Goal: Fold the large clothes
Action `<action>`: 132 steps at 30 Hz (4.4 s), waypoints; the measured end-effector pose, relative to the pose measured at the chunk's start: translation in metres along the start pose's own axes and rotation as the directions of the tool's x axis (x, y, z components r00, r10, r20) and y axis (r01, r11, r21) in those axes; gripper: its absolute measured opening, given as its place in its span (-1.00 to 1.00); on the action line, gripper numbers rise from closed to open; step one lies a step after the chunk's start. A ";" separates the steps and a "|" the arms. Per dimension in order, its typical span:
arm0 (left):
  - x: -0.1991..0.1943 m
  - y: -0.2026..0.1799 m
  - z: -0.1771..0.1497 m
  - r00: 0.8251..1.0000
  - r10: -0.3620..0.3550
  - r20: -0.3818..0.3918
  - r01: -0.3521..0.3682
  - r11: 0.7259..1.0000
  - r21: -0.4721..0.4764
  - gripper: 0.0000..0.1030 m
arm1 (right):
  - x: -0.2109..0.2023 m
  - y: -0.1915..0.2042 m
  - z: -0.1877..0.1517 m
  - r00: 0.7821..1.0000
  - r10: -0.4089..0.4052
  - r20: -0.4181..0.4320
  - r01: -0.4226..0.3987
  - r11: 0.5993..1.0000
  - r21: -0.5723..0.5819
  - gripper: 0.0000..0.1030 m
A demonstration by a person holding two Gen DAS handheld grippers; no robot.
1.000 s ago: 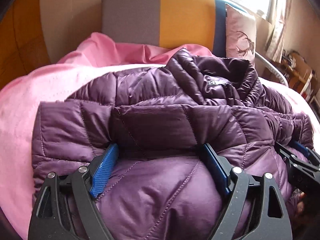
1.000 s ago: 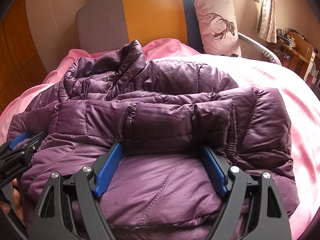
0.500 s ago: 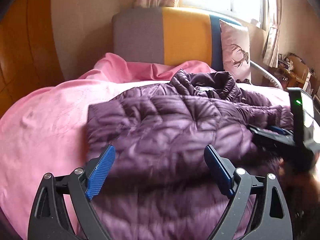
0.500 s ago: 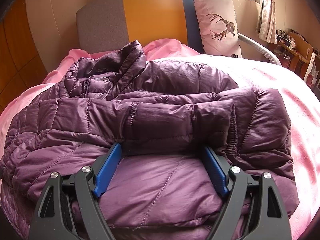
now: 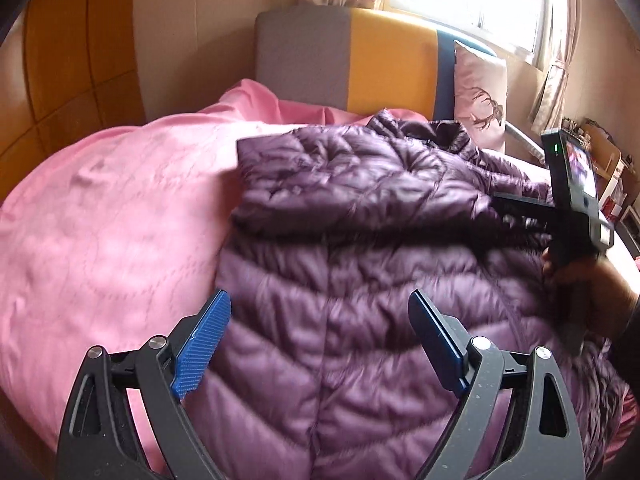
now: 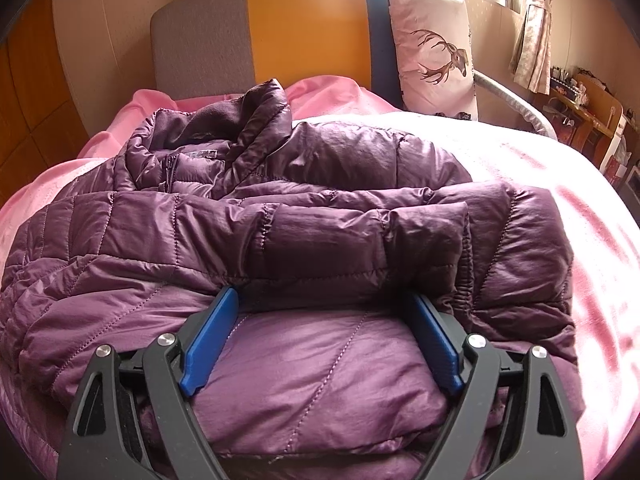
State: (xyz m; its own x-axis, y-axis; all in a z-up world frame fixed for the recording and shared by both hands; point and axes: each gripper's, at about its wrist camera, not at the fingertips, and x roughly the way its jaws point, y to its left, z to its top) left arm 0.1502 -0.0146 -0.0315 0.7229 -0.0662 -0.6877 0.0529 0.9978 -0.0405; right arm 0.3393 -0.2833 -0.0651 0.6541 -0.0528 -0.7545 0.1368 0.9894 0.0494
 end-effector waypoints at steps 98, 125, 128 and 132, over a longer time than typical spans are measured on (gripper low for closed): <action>0.031 0.149 0.046 0.820 -0.571 0.048 0.512 0.692 -0.510 0.55 | -0.138 -0.152 -0.063 0.843 0.520 0.136 -0.522 0.732 0.438 0.93; -0.033 0.112 -0.061 0.794 -0.585 -0.165 0.513 0.791 -0.333 -0.76 | -0.213 -0.135 -0.194 0.877 0.471 -0.100 -0.428 0.857 0.289 -0.64; -0.052 0.116 -0.080 0.791 -0.586 -0.178 0.505 0.789 -0.351 -0.76 | -0.227 -0.133 -0.207 0.875 0.460 -0.153 -0.417 0.875 0.247 -0.64; -0.066 0.123 -0.083 0.819 -0.547 -0.175 0.470 0.813 -0.344 -0.30 | -0.234 -0.128 -0.195 0.895 0.420 -0.149 -0.393 0.902 0.180 -0.30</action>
State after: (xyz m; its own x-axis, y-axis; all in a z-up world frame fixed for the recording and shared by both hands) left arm 0.0521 0.1129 -0.0510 0.4427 -0.5987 -0.6675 0.1460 0.7826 -0.6052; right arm 0.0232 -0.3716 -0.0222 0.5319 0.3883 -0.7526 0.0002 0.8886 0.4586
